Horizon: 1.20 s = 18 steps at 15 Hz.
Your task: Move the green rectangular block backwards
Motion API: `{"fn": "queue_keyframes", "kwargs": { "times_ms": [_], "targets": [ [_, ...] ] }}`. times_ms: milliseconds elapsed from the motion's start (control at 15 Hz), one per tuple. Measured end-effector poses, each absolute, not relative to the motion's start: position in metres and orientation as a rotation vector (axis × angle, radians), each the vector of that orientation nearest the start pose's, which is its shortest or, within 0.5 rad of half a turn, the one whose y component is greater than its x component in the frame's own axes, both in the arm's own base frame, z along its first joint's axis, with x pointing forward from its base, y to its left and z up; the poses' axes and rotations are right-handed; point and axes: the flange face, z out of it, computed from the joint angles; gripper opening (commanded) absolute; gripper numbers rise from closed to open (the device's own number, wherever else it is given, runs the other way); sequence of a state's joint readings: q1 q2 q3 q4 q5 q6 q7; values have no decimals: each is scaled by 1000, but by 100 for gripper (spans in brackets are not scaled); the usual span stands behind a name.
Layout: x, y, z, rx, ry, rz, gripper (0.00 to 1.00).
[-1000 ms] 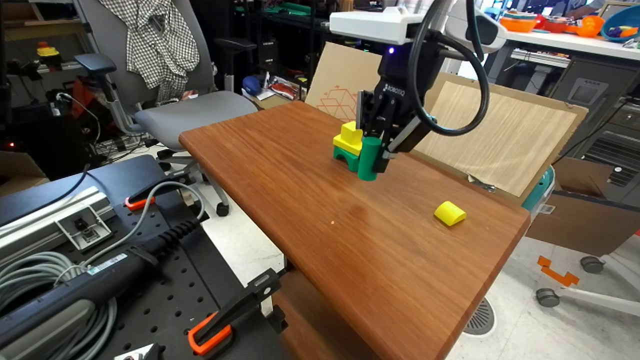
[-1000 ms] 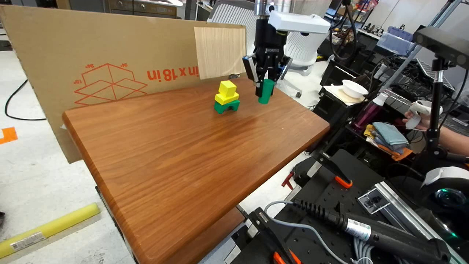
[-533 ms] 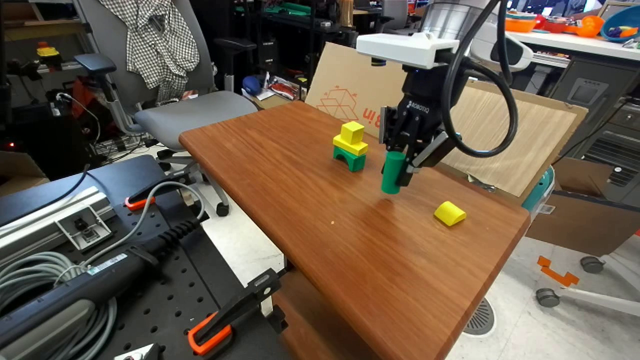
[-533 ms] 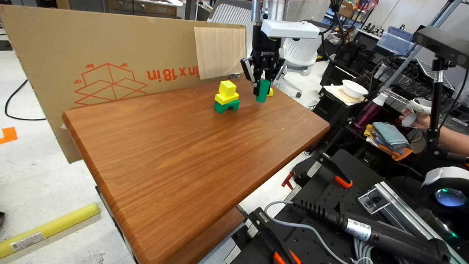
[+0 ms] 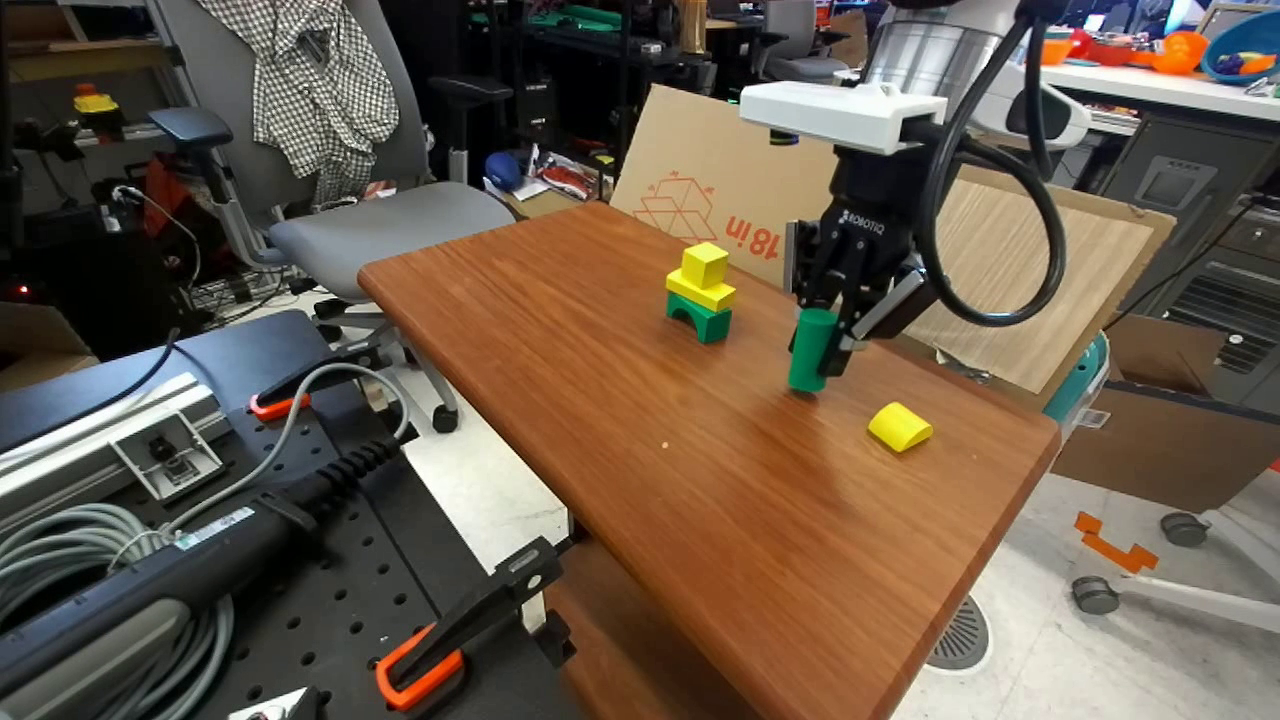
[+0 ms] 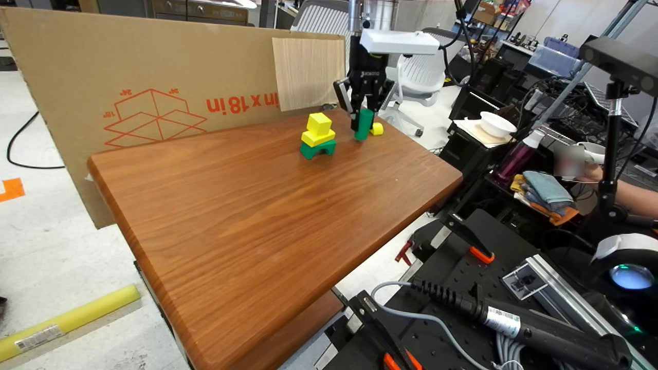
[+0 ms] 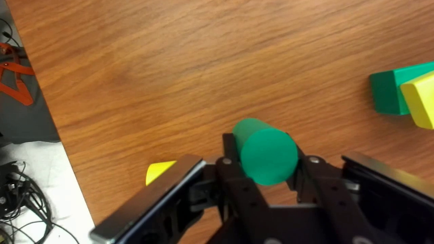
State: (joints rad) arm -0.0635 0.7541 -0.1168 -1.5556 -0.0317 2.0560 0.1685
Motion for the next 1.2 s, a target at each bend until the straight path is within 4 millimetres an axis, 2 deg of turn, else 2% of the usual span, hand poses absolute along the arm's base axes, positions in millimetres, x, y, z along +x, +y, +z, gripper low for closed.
{"fn": "queue_keyframes", "kwargs": {
  "times_ms": [67,133,200,267,533,600,933,1067,1200],
  "targets": [
    [666,-113,185,-3186,496,405,9],
    [667,-113,183,-3187,495,407,59],
    [668,-113,182,-3187,494,410,60],
    [668,-113,180,-3187,494,415,66],
    [670,-113,179,-3185,493,439,96],
    [671,-113,180,-3186,492,436,99],
    [672,-114,192,-3188,473,413,100],
    [664,-115,202,-3183,438,415,100],
    [648,-118,214,-3174,389,427,100]
  ]
}}
